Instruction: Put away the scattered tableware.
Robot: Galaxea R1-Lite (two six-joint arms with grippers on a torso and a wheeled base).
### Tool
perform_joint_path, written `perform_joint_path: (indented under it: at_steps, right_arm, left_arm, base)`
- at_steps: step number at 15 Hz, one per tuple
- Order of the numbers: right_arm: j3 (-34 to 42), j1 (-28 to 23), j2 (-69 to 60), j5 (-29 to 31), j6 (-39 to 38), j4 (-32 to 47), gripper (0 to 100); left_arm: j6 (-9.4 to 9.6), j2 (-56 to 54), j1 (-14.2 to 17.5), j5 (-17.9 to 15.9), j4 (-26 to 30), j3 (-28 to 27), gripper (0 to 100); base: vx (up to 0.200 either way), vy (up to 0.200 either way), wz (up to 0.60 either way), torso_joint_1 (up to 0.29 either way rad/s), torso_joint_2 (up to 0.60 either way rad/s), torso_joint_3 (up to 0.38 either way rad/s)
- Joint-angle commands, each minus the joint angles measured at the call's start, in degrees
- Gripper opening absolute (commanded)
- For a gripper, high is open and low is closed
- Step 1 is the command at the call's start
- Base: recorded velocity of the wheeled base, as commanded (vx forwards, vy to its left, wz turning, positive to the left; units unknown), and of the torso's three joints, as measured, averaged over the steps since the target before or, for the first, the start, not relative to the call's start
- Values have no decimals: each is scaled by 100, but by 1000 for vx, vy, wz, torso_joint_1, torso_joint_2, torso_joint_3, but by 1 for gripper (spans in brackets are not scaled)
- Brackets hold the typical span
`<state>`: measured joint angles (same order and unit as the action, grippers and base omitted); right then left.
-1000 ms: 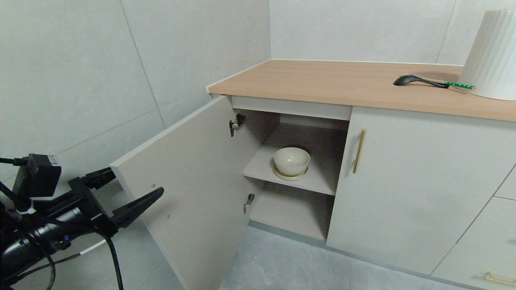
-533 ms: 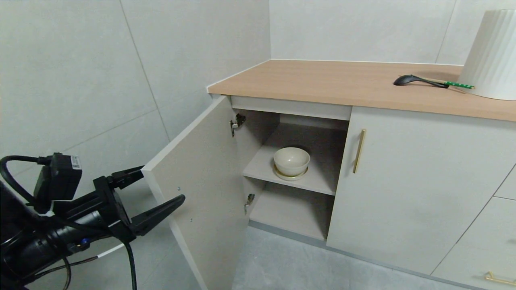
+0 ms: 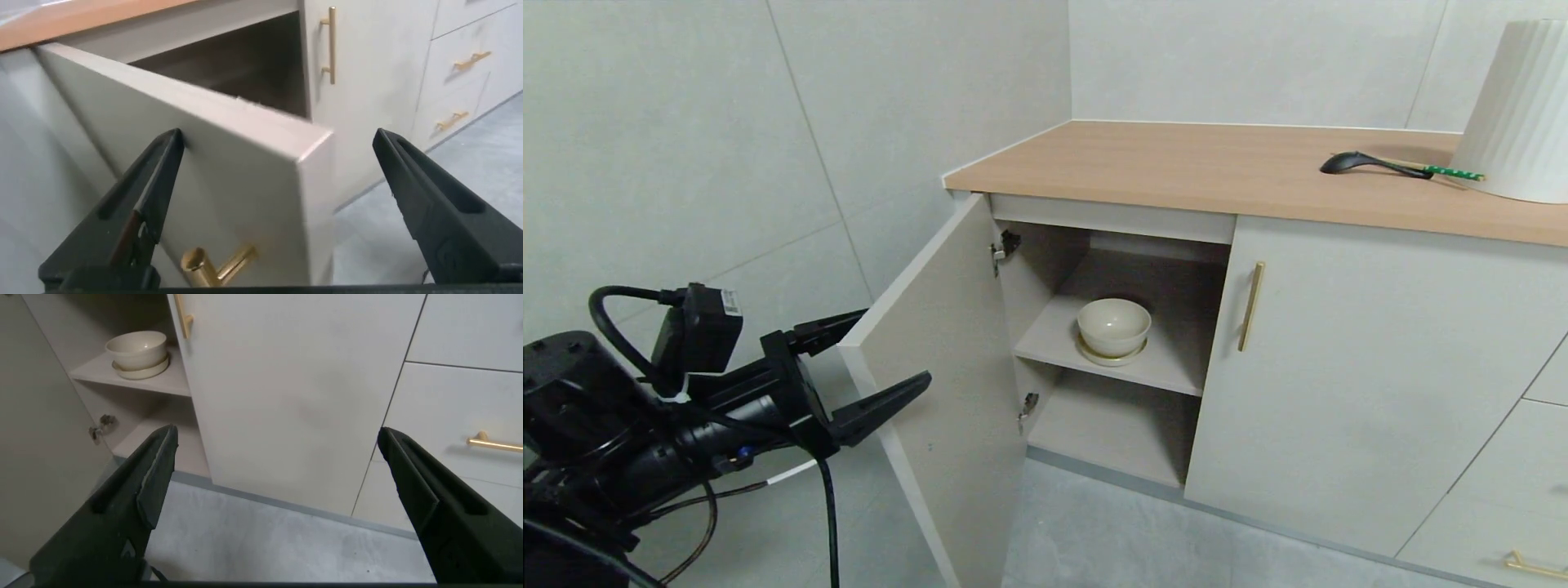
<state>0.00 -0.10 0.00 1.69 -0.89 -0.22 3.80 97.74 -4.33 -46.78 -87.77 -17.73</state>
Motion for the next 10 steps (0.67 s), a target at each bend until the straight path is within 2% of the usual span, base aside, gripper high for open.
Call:
perform_joint_path:
  at_steps: [1, 2, 4, 7, 10]
  right_arm:
    - [0, 1, 0, -2, 1, -4, 100]
    - [0, 1, 0, -2, 1, -4, 100]
    - [0, 1, 0, -2, -8, -4, 100]
    - [0, 1, 0, -2, -25, -4, 100]
    - [0, 1, 0, -2, -34, -4, 100]
  left_arm:
    - [-2, 184, -402, -7, 6, -29, 100]
    - [-11, 245, -604, 2, 23, -64, 100]
    - [-20, 430, -806, 28, 32, -284, 100]
    - [-29, 676, -824, 46, 15, -565, 100]
    - [-29, 799, -1026, 46, -3, -671, 100]
  base:
    - [0, 0, 0, 0, 0, 0]
    - [0, 0, 0, 0, 0, 0]
    - [0, 0, 0, 0, 0, 0]
    - [0, 0, 0, 0, 0, 0]
    - [0, 0, 0, 0, 0, 0]
